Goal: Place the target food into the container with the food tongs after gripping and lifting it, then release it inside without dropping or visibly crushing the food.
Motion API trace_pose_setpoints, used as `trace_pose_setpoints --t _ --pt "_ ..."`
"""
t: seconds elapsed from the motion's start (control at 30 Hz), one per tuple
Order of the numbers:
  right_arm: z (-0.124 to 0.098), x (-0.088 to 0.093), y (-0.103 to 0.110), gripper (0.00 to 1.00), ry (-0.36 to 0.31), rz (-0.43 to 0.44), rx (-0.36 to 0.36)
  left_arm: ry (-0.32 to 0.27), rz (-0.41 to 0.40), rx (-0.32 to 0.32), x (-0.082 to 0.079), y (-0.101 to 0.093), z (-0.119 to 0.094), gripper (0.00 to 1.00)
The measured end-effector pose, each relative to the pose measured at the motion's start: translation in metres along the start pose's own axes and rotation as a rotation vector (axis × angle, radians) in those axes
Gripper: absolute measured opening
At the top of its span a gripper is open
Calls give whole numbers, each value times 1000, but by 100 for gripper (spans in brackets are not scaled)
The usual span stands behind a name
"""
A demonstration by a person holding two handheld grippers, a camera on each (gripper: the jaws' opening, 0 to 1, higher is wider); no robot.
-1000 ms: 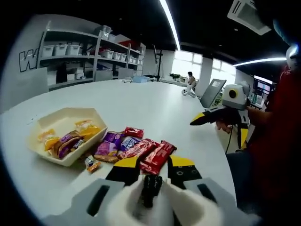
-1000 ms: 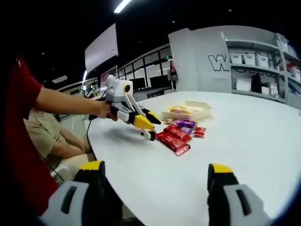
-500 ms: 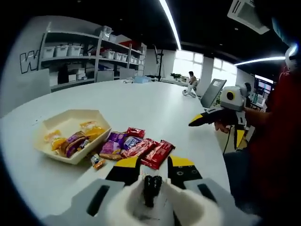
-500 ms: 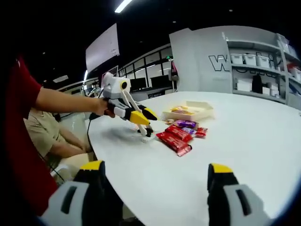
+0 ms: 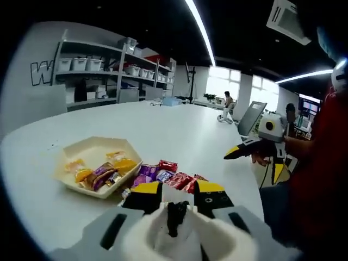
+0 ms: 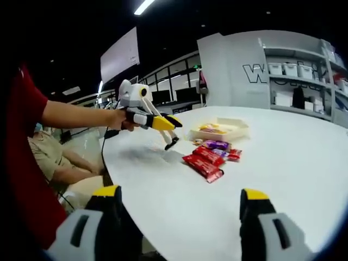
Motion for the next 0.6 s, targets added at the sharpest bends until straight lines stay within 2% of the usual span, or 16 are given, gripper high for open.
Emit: trace_pose_setpoints --t 0.1,0.23,0.33,0.53,0.6 --pt "0 0 -1 89 0 2 1 7 -3 -5 3 1 1 22" --pt "-1 2 -1 89 2 4 3 36 -14 -2 15 1 8 22" --pt "-2 4 -1 89 5 8 6 74 12 -2 28 -2 14 23" --pt "-4 4 -3 89 -3 20 8 75 74 -20 39 -2 14 26" --pt "-3 4 -3 89 -3 18 9 58 46 -20 37 -2 12 26"
Point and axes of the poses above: the point that each gripper's makers call its tool centre point, and the gripper's own axes: z roughly forward along the fingers, y roughly to its left, x roughly out of its underside, the point moved 4 cm from there along -z, roughly backward along the fingers, and after that the axes turned 2 degrees about y, right-handed, at the moved point
